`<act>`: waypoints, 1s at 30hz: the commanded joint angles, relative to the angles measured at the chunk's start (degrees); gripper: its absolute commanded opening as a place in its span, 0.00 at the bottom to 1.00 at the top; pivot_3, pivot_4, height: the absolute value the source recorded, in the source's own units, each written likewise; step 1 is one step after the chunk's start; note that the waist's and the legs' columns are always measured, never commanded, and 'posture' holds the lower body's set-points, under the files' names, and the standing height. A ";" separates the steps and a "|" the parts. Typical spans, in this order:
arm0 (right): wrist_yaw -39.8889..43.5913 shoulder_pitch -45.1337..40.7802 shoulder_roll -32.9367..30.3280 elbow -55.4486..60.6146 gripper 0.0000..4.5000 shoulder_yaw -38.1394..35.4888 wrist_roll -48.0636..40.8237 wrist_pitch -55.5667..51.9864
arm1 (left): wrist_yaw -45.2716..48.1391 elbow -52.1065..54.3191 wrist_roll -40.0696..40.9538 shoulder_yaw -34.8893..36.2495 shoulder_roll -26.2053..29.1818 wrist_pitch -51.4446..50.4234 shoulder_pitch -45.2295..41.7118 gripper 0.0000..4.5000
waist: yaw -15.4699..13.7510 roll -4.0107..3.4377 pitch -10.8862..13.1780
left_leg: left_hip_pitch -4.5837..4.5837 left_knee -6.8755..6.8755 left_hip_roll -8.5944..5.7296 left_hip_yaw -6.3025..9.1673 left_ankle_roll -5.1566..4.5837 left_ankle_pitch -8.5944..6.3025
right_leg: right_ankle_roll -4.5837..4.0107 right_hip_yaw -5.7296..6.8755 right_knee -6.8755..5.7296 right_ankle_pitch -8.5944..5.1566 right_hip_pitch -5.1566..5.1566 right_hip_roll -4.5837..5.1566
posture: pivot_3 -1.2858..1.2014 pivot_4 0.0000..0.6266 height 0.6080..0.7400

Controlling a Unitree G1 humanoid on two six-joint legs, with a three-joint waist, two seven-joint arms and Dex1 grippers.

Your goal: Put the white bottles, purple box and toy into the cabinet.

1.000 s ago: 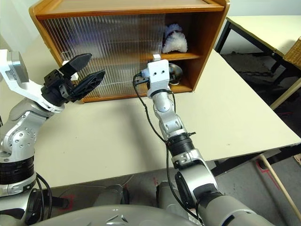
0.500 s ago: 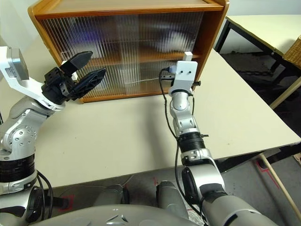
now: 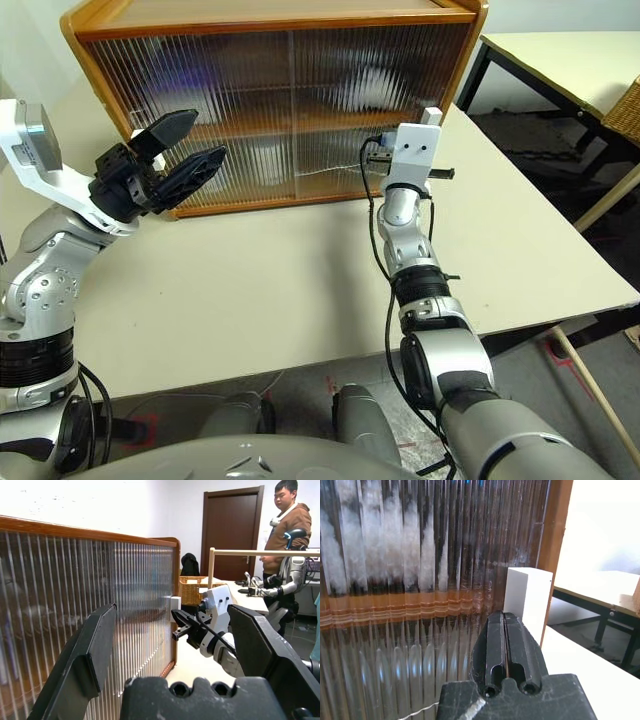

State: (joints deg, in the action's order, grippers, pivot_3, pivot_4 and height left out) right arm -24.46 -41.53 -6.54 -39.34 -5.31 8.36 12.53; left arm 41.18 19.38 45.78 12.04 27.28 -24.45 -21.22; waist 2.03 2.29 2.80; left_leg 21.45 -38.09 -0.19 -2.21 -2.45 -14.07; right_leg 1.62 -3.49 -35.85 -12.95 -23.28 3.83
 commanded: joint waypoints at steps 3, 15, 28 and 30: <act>1.16 0.45 -0.88 -0.30 0.01 -0.30 -0.37 1.31 | 0.50 -0.23 -0.02 -0.44 0.14 -0.30 -0.24 1.00 | 0.02 0.00 0.00 | 0.01 0.00 -0.01 0.00 -0.01 0.00 | 0.03 -0.01 0.04 -0.01 0.03 0.01 | 0.54 0.00 1.00; 26.86 23.62 -3.92 32.15 0.75 6.33 -5.54 -2.55 | 1.60 -3.59 -1.84 2.01 -0.51 3.23 4.95 1.00 | 0.01 -0.07 -0.03 | 0.00 0.08 0.02 0.03 0.03 -0.02 | 0.12 -0.01 0.02 -0.10 -0.01 0.01 | 0.54 0.00 1.00; 39.09 52.39 -8.37 46.68 0.99 3.71 -13.80 4.21 | -20.49 -5.26 -30.32 1.70 -20.89 31.79 35.87 1.00 | -0.15 -0.10 -0.17 | -0.30 0.12 0.18 0.14 0.41 -0.27 | -0.58 0.09 0.37 -1.00 0.81 0.56 | 0.53 0.00 1.00; 38.84 54.39 -8.12 47.72 0.99 3.47 -14.00 4.47 | -23.53 -4.58 -32.21 3.28 -21.69 33.85 38.48 1.00 | -0.17 -0.11 -0.14 | -0.30 0.12 0.22 0.12 0.42 -0.27 | -0.60 0.10 0.35 -1.01 0.81 0.62 | 0.53 0.00 1.00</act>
State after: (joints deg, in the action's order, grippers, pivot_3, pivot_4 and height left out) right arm 14.35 12.22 -14.73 6.57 -0.94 -5.81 15.60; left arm 20.18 14.51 15.81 13.90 6.06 6.90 16.39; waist 1.86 2.17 2.66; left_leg 21.17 -37.97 0.06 -2.10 -2.02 -14.35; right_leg 1.02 -3.36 -35.50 -13.97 -22.50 4.46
